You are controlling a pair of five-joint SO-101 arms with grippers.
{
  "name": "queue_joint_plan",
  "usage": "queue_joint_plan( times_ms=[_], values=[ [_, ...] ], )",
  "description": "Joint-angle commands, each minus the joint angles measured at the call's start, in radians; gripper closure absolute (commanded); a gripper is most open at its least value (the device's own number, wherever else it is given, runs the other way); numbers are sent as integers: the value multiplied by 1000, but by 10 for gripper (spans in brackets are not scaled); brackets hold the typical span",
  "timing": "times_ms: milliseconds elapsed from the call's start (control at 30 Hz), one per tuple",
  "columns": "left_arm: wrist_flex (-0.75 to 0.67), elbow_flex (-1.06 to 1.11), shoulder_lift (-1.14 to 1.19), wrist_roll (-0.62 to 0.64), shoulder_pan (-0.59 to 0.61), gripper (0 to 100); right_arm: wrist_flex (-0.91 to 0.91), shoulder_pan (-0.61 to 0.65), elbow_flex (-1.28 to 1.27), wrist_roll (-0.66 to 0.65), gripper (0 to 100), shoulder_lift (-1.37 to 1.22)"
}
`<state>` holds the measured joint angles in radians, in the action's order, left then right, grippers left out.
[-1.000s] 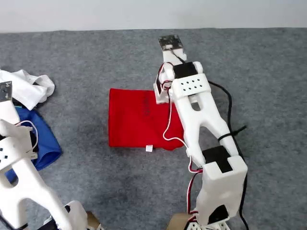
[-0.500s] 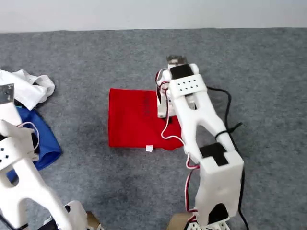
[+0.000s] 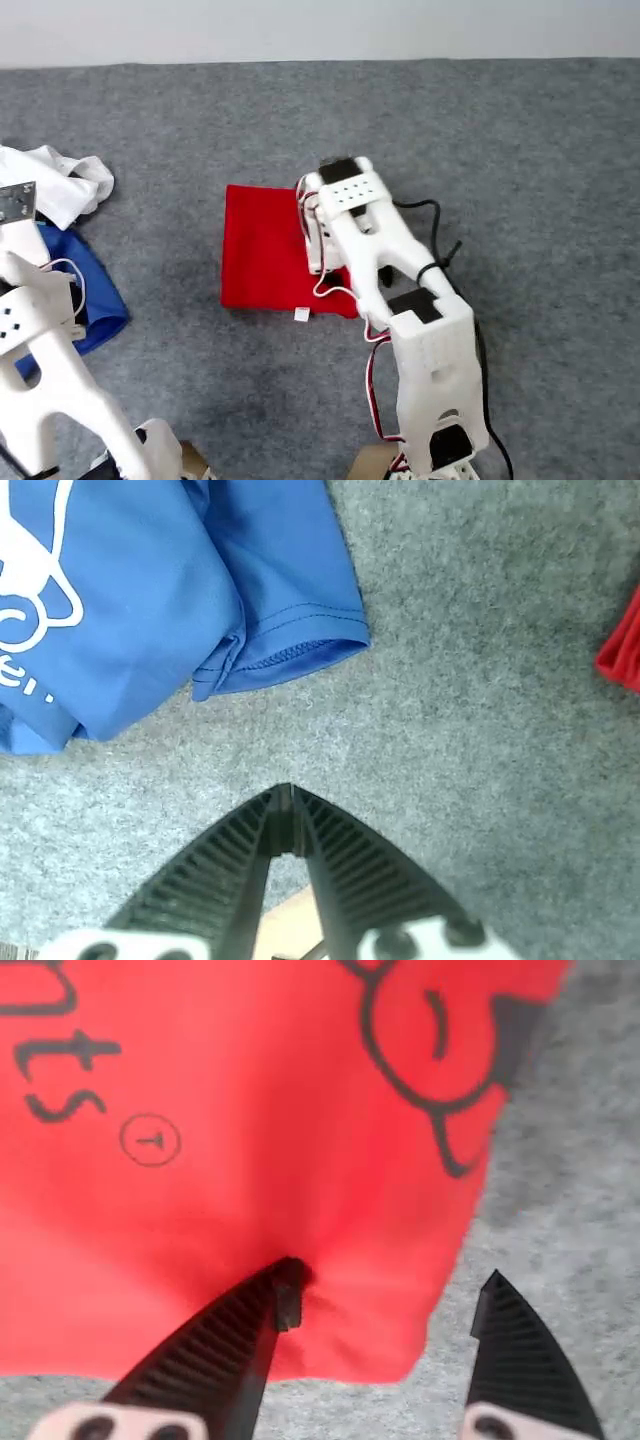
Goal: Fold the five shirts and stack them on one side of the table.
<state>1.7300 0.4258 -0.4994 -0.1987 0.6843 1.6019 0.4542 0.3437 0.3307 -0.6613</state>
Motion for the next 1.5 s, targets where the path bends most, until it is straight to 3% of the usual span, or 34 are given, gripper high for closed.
queue_joint_plan(
  times_ms=[0,100,200,333,533,967,1200,1467],
  values=[
    [6,-4,-26,-2,0,994,-16,22,34,14,715,-25],
    [6,-4,-26,-2,0,995,-16,21,34,12,742,-62],
    [6,-4,-26,-2,0,995,-15,16,34,8,855,-77],
    [6,-2,-23,-2,0,995,-4,19,55,-91,988,-77],
    [-2,-4,-26,-2,2,995,47,-82,92,-137,989,-74],
    [-5,-4,-28,-2,0,995,186,-360,342,-603,989,-77],
    [-6,-4,-28,-2,0,995,125,-397,428,-967,989,-87],
    [-6,-2,-28,-2,0,995,-4,-417,428,-1074,990,-87]
  ],
)
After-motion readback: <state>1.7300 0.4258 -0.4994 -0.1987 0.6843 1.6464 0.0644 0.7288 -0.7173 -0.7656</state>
